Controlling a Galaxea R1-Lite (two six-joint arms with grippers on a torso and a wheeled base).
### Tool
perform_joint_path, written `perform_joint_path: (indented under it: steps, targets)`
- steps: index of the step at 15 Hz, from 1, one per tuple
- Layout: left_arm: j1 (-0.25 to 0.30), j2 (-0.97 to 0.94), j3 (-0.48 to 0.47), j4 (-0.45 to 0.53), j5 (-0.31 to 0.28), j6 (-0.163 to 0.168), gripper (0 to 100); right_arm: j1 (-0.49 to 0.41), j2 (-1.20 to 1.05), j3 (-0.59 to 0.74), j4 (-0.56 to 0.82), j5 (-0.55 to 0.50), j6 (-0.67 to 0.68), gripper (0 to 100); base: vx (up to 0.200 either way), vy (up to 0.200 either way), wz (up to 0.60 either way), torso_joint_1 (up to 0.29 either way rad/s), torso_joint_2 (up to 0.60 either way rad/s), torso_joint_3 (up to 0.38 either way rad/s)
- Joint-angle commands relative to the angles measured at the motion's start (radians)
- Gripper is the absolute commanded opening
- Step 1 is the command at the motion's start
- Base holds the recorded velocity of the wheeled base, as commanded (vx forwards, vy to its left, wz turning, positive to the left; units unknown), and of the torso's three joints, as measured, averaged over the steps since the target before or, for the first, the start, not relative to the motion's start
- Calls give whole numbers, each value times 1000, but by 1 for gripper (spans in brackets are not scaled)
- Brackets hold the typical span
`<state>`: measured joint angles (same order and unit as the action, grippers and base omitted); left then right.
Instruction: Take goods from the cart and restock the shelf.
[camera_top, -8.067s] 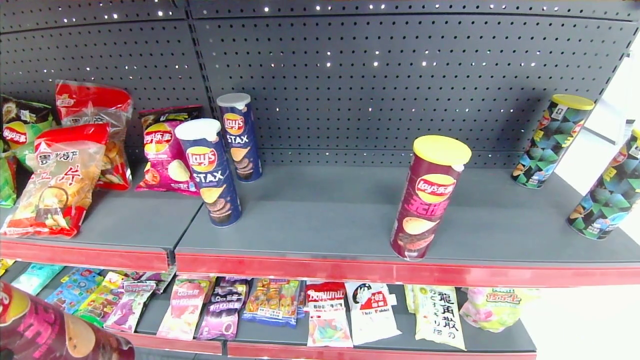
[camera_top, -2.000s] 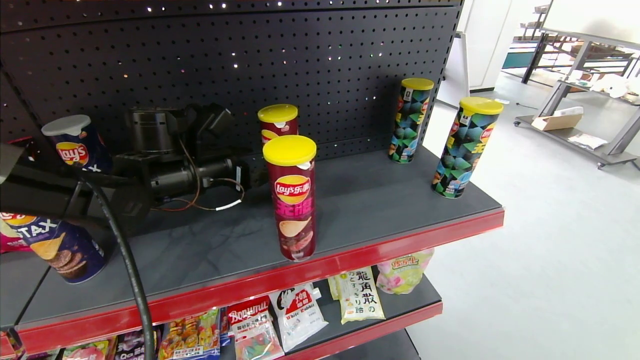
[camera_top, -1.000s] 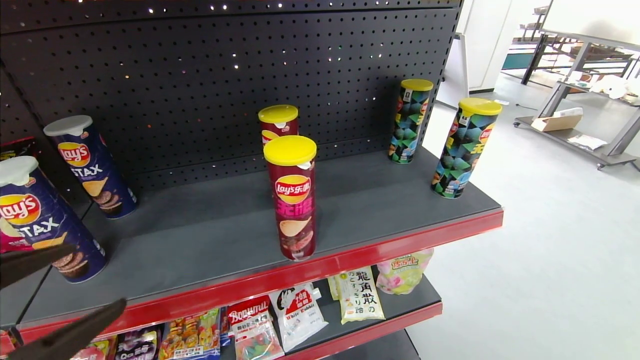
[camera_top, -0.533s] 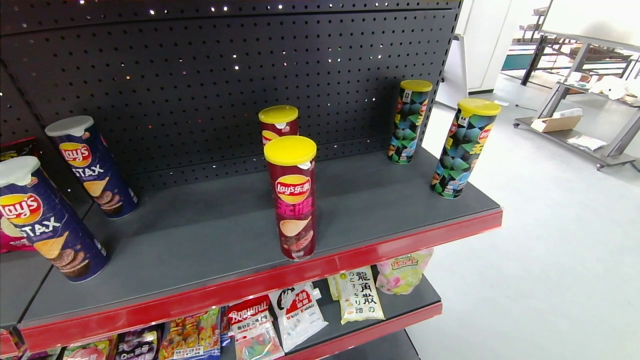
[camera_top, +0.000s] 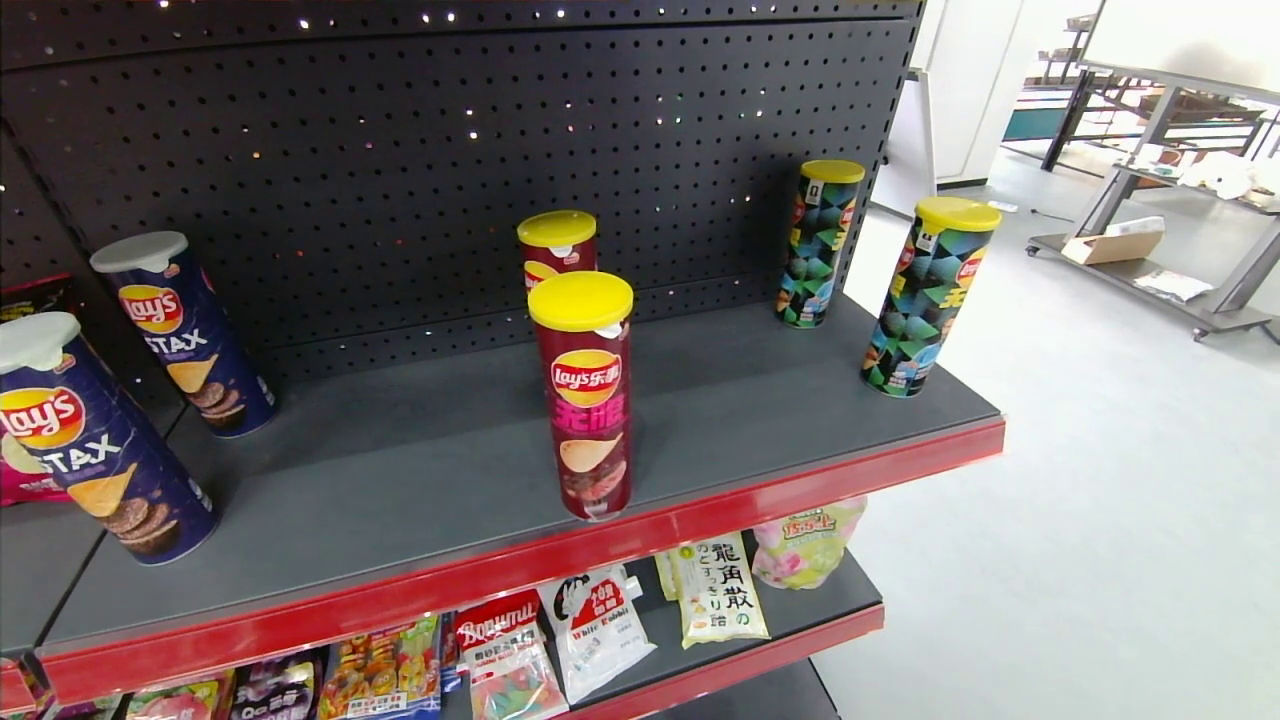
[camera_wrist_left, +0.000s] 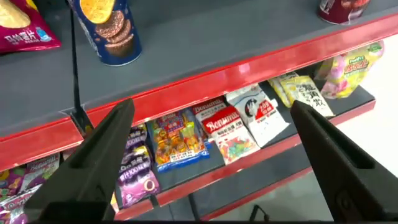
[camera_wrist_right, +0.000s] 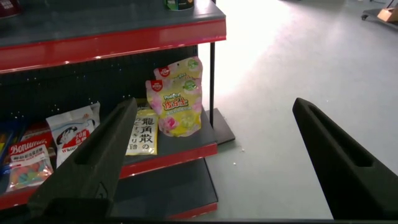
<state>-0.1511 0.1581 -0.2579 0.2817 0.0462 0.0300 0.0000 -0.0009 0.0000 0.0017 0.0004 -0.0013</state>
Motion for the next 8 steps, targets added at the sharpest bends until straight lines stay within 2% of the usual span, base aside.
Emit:
perform_joint_path:
  steps: [1, 7, 8]
  targets:
    - [1, -60, 34, -1, 0, 1, 100, 0, 1, 0, 0, 0, 0, 100, 0, 0, 600, 2, 2, 2]
    - [1, -60, 52, -7, -15, 2, 100, 2, 1, 0, 0, 1, 0, 100, 0, 0, 600, 3, 3, 6]
    - [1, -60, 52, -7, -20, 2, 100, 0, 1, 0, 0, 1, 1, 100, 0, 0, 0, 0, 0, 0]
